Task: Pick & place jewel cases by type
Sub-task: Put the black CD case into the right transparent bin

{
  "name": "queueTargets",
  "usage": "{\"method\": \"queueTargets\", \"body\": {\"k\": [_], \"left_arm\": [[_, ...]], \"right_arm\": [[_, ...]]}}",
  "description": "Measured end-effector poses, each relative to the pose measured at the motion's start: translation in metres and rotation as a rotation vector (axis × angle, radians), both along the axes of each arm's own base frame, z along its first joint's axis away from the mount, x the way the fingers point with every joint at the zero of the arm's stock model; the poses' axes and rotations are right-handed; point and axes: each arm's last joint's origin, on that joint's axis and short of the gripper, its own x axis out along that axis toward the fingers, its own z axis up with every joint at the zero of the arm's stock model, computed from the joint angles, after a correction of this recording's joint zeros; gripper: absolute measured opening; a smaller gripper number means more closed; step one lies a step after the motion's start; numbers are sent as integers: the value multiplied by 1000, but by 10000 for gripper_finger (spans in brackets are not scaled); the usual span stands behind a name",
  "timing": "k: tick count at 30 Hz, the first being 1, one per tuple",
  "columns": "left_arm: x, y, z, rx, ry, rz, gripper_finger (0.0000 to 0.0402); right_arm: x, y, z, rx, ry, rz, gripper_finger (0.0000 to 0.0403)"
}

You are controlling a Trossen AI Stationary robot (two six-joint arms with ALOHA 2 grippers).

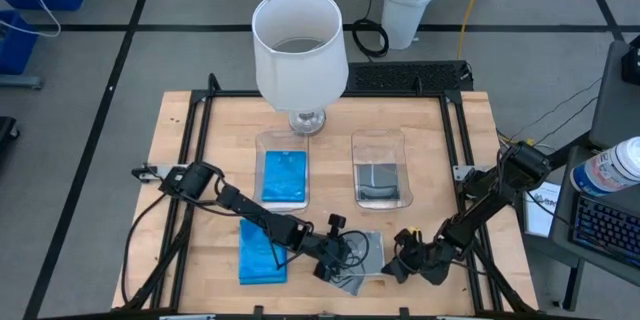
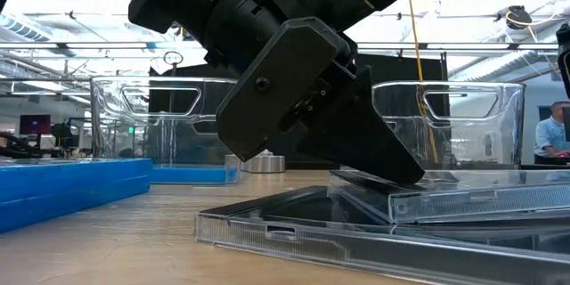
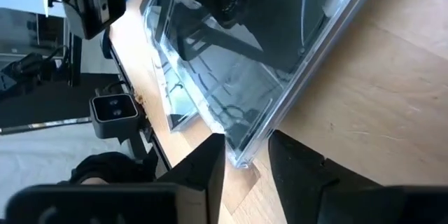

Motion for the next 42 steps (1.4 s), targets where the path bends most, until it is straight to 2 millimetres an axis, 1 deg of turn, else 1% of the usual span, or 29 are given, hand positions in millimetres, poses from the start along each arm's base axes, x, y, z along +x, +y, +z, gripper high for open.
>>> {"method": "queueTargets", "body": {"k": [3, 6, 14, 17, 21, 23, 26, 30, 32, 37, 42], "left_arm": [[0, 0, 0, 1, 0, 1, 4], [0, 0, 0, 5, -3, 2, 13], [2, -1, 2, 22, -31, -23, 4], [1, -4, 2, 35, -36, -40, 7], [-3, -11, 14, 72, -66, -67, 28], [-7, -15, 25, 92, -82, -78, 36], [-16, -21, 38, 122, -75, -105, 38], [-23, -27, 62, 124, -111, -106, 39], [-25, -30, 67, 125, -119, -111, 39], [-33, -36, 64, 155, -77, -125, 39], [-44, -29, 52, 257, 66, -62, 40]], "right_arm": [[1, 1, 1, -17, -30, 4, 82], [2, 1, 3, -39, -56, 22, 73], [1, -1, 0, -68, -35, 15, 47], [1, -1, 0, -71, -35, 12, 35], [1, -1, 1, -92, -56, -14, 20], [0, -1, 1, -107, -75, -31, 12], [-2, -1, 1, -131, -89, -45, 2], [-5, 1, 1, -135, -83, -27, 3], [-6, 2, 1, -136, -80, -19, 3], [-11, 5, -1, -121, -59, -9, 1], [-17, 12, 1, -75, -70, -10, 1]]}}
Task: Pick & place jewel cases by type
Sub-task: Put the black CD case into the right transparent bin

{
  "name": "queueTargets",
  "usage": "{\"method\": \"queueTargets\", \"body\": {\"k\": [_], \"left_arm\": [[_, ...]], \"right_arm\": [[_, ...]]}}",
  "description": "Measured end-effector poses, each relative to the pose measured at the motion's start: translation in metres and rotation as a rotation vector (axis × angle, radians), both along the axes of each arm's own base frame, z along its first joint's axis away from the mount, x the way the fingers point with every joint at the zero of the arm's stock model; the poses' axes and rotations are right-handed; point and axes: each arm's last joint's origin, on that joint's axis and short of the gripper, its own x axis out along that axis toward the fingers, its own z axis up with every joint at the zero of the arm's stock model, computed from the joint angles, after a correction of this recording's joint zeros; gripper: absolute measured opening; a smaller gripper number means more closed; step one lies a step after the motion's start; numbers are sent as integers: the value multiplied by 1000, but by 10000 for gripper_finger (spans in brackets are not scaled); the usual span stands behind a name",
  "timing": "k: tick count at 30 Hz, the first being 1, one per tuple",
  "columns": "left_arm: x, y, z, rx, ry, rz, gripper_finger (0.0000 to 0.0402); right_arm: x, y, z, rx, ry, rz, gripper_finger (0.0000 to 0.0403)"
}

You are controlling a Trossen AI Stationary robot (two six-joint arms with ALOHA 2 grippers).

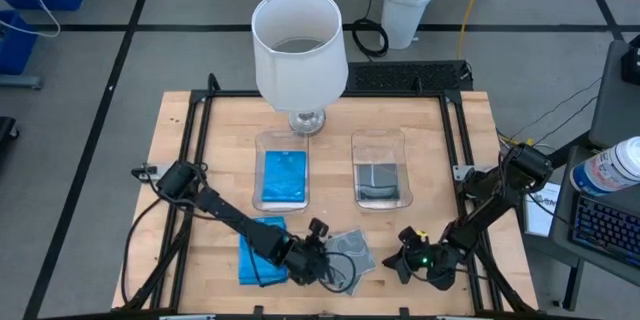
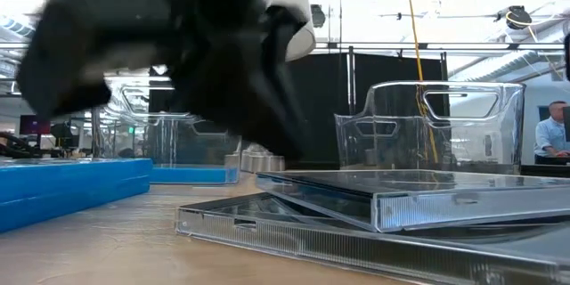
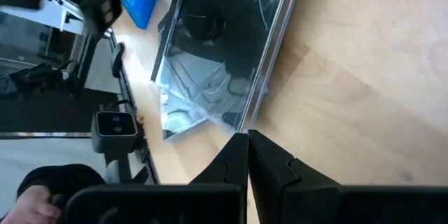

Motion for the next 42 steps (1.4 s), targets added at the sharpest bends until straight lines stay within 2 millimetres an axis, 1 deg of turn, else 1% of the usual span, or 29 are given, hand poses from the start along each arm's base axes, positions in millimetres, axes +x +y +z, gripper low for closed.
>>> {"method": "queueTargets", "body": {"k": [5, 11, 15, 19, 23, 27, 30, 34, 38, 40, 42], "left_arm": [[0, 6, -1, 78, -1, 45, 40], [3, 18, -2, 32, 38, 84, 40], [4, 19, -2, 7, 46, 84, 40], [4, 18, -2, -23, 56, 80, 40], [3, 16, -2, -27, 57, 77, 40], [3, 15, -2, -63, 70, 61, 40], [3, 15, -2, -65, 69, 63, 40], [3, 14, -1, -64, 63, 56, 40], [5, 14, -4, -67, 56, 59, 40], [5, 14, -4, -67, 54, 51, 40], [8, 12, -7, -73, 44, 49, 40]], "right_arm": [[1, 3, 2, 8, -12, 1, 3], [4, 6, 5, 4, -13, 22, 4], [4, 6, 5, -12, -19, 36, 11], [5, 6, 6, -34, -31, 56, 38], [5, 6, 6, -34, -35, 51, 82], [6, 4, 4, -9, -34, -7, 124], [10, 6, -1, 6, -43, -22, 146], [17, 11, -10, 73, -68, -29, 159], [21, 17, -18, 121, 4, 2, 159], [19, 17, -20, 122, 25, -3, 158], [18, 17, -17, 114, 19, 3, 159]]}}
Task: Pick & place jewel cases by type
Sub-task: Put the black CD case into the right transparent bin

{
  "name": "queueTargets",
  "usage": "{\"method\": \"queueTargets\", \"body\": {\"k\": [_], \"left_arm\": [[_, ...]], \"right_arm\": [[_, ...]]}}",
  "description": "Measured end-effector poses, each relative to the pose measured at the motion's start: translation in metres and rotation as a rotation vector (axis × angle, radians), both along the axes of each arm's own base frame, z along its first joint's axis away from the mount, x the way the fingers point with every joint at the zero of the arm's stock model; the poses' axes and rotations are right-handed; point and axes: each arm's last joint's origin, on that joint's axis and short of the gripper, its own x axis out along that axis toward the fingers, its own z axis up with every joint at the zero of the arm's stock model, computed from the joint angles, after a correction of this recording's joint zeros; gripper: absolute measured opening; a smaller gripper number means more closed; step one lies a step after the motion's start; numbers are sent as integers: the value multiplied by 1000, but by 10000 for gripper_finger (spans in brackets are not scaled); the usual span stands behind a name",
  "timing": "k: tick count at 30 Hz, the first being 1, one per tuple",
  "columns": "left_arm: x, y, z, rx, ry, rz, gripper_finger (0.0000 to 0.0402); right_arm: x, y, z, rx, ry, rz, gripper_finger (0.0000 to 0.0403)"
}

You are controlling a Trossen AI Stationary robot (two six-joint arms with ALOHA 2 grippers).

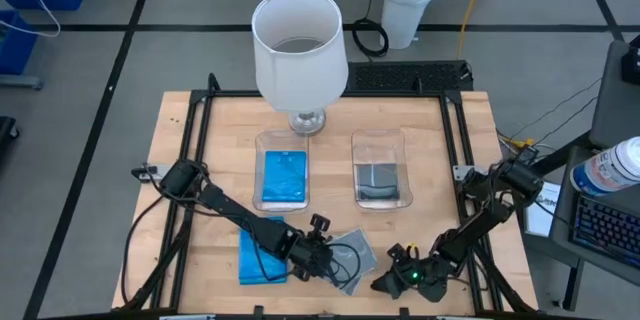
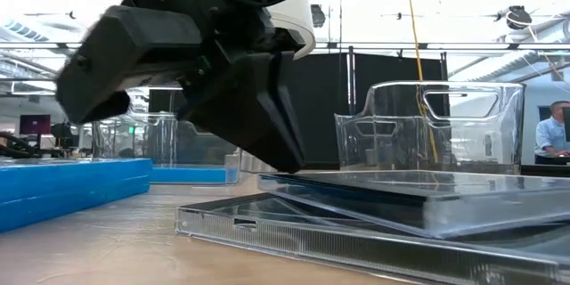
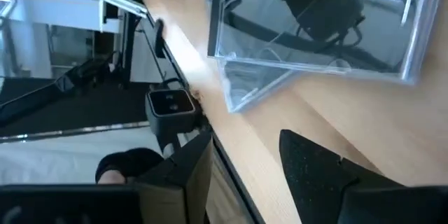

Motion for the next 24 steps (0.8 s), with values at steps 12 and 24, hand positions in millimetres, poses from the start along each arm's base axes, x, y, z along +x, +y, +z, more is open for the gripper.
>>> {"method": "queueTargets", "body": {"k": [12, 24], "left_arm": [[2, 0, -5, 5, 1, 2, 39], [2, 0, -5, 2, -5, 1, 39]], "right_arm": [[-12, -12, 16, -41, 134, -11, 155], [-1, -17, -10, 3, 231, -58, 164]]}}
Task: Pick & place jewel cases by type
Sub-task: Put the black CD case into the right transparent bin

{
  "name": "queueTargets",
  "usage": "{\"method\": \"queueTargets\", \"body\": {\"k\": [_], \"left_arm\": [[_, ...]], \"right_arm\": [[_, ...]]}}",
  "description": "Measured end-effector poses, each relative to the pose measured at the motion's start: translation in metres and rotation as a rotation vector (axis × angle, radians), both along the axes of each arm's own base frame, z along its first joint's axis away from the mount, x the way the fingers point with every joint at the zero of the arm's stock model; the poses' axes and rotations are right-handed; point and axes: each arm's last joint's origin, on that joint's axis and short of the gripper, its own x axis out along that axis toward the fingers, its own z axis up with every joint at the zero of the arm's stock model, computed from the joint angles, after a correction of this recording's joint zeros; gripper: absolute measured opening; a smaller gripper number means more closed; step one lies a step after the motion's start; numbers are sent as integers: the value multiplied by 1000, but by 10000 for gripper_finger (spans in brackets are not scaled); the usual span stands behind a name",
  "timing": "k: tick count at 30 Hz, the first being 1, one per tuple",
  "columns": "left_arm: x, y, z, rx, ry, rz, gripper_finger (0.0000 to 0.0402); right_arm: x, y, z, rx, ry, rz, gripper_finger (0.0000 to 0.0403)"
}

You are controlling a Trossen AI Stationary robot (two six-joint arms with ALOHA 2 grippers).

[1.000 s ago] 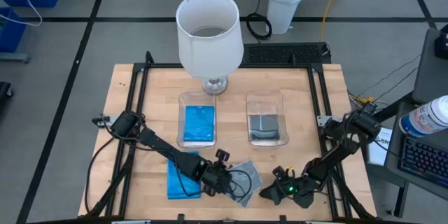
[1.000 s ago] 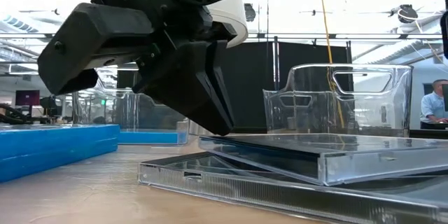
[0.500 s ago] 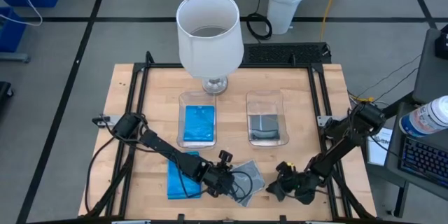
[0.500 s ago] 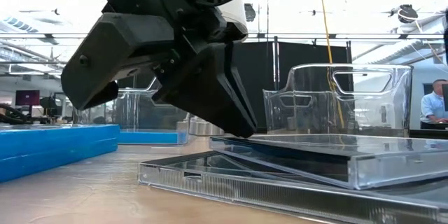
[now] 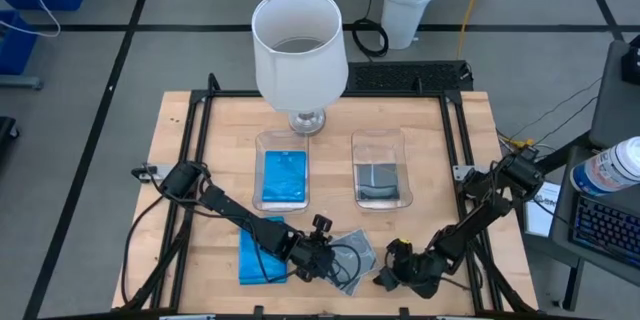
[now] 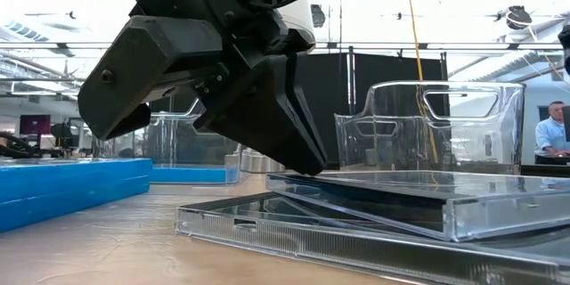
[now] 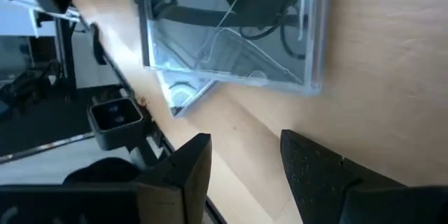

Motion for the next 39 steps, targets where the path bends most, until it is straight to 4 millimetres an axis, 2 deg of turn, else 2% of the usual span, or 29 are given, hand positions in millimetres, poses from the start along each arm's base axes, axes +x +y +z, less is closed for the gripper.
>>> {"method": "queueTargets", "body": {"k": [7, 18, 26, 39], "left_arm": [[0, 0, 0, -2, -4, -2, 40], [1, -1, 0, -2, -16, -14, 40], [2, -2, 0, -24, -14, -28, 40], [2, -2, 0, -22, -18, -26, 40]], "right_arm": [[-9, -2, -3, -37, 35, -76, 164], [0, -13, -5, -112, 55, -71, 164], [4, -27, -5, -304, -4, -117, 164], [5, -17, -3, -215, -19, -7, 164]]}}
